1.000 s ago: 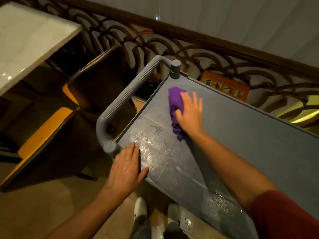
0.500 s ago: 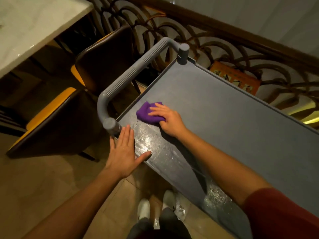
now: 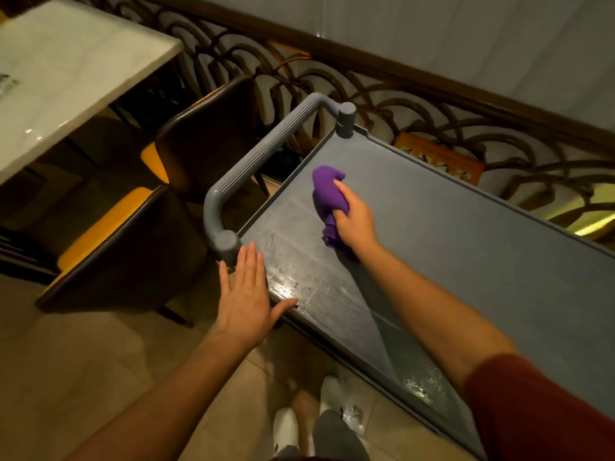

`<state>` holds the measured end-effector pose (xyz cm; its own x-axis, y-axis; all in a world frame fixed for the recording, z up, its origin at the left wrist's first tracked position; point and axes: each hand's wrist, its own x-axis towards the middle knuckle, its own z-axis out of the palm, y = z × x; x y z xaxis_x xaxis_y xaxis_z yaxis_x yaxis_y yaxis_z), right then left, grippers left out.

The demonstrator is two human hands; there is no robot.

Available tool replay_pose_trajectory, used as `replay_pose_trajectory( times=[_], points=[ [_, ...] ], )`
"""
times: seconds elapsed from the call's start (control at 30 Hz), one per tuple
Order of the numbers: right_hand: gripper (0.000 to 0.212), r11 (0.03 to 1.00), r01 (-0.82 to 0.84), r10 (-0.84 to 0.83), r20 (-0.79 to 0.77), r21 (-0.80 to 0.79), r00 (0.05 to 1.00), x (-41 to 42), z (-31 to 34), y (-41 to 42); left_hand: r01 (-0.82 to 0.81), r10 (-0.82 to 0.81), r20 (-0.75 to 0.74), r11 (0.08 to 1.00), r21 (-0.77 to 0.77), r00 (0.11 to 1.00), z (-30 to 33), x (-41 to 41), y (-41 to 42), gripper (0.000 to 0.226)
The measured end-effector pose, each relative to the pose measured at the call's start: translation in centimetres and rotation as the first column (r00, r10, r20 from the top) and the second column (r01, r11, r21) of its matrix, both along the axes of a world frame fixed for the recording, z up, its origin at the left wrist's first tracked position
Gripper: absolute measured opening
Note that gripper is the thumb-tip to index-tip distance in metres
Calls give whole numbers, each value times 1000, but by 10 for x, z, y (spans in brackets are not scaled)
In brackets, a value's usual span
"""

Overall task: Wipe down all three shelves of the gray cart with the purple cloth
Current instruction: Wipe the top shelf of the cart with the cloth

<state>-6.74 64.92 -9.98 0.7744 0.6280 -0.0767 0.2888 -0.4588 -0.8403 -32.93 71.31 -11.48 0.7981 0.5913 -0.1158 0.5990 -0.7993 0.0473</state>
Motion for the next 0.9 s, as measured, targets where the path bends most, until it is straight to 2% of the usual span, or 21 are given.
replay_pose_trajectory(
  times=[0.07, 0.2, 0.33, 0.43, 0.6, 0.67, 0.7, 0.73, 0.77, 0.8, 0.83, 0.87, 0.9],
  points=[
    [60, 1000, 6, -6, -26, -2, 1000, -7, -4, 30, -10, 11, -22, 1000, 29, 1000, 1, 2, -1, 116],
    [48, 966, -251, 253, 17, -68, 967, -41, -14, 44, -7, 9, -72, 1000, 26, 997, 1, 1, 6, 121],
    [48, 875, -477, 453, -203, -84, 868, -43, -7, 8, 1, -2, -70, 1000, -8, 998, -2, -2, 12, 124],
    [49, 811, -575, 523, -306, -109, 795, -42, 0, -33, 11, -11, -84, 1000, -2, 996, -4, -1, 12, 126],
    [48, 646, -720, 646, -321, -252, 692, -51, 24, -106, -3, 6, -159, 1000, 19, 987, 9, 4, 7, 125],
    [36, 621, -723, 670, -273, -303, 690, -59, 49, -117, 8, -2, -151, 999, 38, 988, 21, 10, -1, 116],
    [31, 679, -663, 646, -175, -315, 743, -64, 58, -118, 33, -28, -84, 998, 55, 996, 28, 12, -7, 107],
    [32, 795, -521, 543, -18, -312, 839, -69, 63, -117, 64, -66, 26, 995, 71, 997, 33, 16, -11, 95],
    [36, 920, -280, 327, 140, -275, 935, -76, 67, -115, 79, -88, 149, 995, 66, 985, 36, 20, -12, 84],
    [40, 973, -13, 69, 236, -229, 969, -85, 69, -111, 80, -87, 251, 996, 38, 964, 38, 25, -11, 75],
    [45, 947, 190, -127, 242, -258, 962, -96, 68, -106, 61, -57, 318, 998, -2, 946, 39, 32, -8, 68],
    [52, 886, 267, -200, 208, -380, 957, -111, 62, -96, 11, 11, 348, 998, -61, 938, 37, 38, -5, 62],
    [61, 813, 265, -208, 167, -519, 964, -127, 53, -85, -55, 103, 350, 988, -143, 931, 34, 46, -4, 60]
  ],
)
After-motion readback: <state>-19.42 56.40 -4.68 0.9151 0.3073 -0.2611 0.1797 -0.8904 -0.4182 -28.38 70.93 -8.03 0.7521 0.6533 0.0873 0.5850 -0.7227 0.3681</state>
